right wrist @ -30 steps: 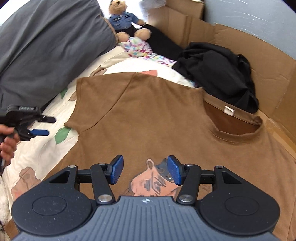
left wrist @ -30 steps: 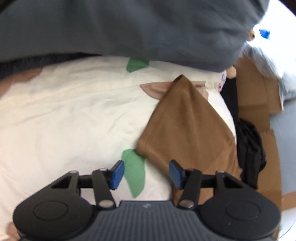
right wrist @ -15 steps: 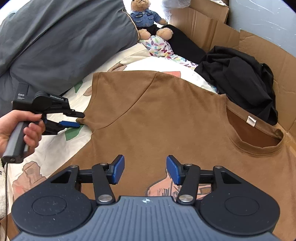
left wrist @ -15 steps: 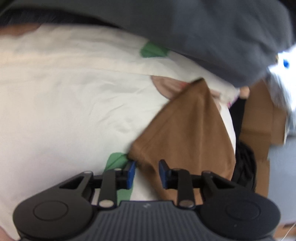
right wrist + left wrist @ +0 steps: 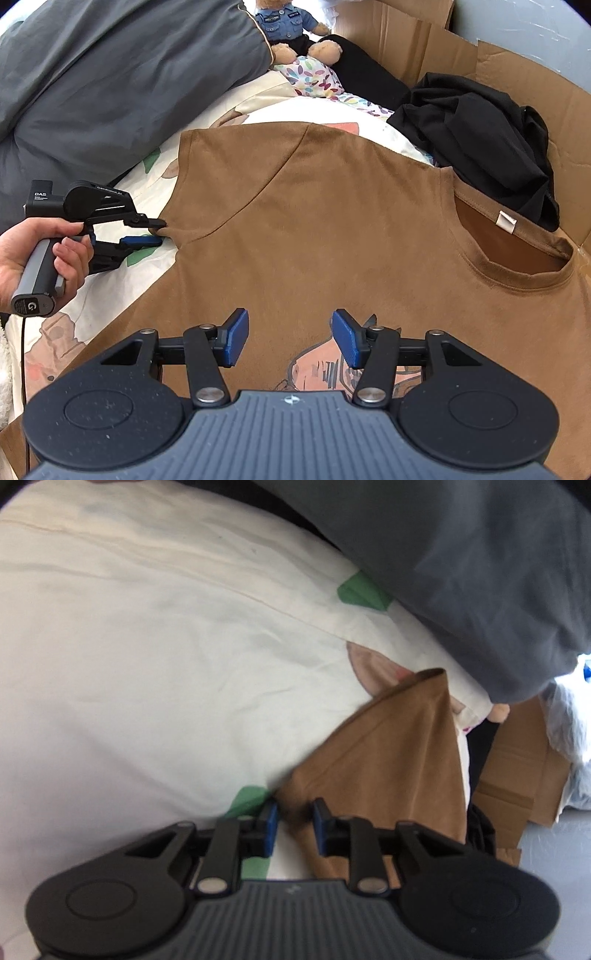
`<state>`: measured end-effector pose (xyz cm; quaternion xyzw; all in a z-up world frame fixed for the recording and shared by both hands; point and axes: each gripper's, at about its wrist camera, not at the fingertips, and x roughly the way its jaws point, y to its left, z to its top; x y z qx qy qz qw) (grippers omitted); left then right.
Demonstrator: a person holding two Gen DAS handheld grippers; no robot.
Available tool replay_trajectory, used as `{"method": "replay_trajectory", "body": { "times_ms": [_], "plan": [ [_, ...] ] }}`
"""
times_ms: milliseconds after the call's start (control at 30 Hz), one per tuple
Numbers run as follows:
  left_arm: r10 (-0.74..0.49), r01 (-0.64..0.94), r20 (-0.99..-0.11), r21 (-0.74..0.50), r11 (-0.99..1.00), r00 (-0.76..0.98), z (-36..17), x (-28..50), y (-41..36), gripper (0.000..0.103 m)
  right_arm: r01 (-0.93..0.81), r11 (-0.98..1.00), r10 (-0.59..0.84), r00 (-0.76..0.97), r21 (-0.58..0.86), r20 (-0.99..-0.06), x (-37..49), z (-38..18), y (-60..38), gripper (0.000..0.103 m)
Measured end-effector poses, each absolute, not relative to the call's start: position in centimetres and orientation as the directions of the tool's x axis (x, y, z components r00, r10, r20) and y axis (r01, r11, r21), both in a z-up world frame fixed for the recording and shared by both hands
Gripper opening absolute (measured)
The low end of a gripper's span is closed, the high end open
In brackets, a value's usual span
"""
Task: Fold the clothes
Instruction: 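Pinch the shirt sleeve with the left tool and lift it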
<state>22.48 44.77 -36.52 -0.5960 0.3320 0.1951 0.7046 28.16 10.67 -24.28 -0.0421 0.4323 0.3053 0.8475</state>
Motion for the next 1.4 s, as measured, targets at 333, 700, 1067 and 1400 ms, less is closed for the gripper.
{"method": "replay_trajectory", "body": {
  "times_ms": [333, 700, 1067, 1400],
  "plan": [
    [-0.112, -0.615, -0.693, -0.692, 0.379, 0.712, -34.3, 23.3, 44.5, 0.005, -0.565, 0.791, 0.515, 0.406, 0.237, -0.755, 28.0, -24.3, 12.6, 0.034],
    [-0.150, -0.479, -0.610, -0.730, 0.488, 0.778, -29.0, 24.7, 43.4, 0.004, -0.548, 0.797, 0.534, 0.442, 0.255, -0.721, 28.1, -21.9, 13.5, 0.034],
    [-0.194, -0.430, -0.605, -0.723, 0.541, 0.773, -28.4, 24.4, 43.7, 0.004, -0.497, 0.813, 0.536, 0.435, 0.303, -0.724, 29.7, -23.2, 15.6, 0.034],
    [-0.254, -0.371, -0.570, -0.751, 0.545, 0.781, -28.6, 24.7, 43.7, 0.004, -0.483, 0.819, 0.527, 0.423, 0.309, -0.737, 30.8, -25.4, 17.8, 0.034]
  ]
}}
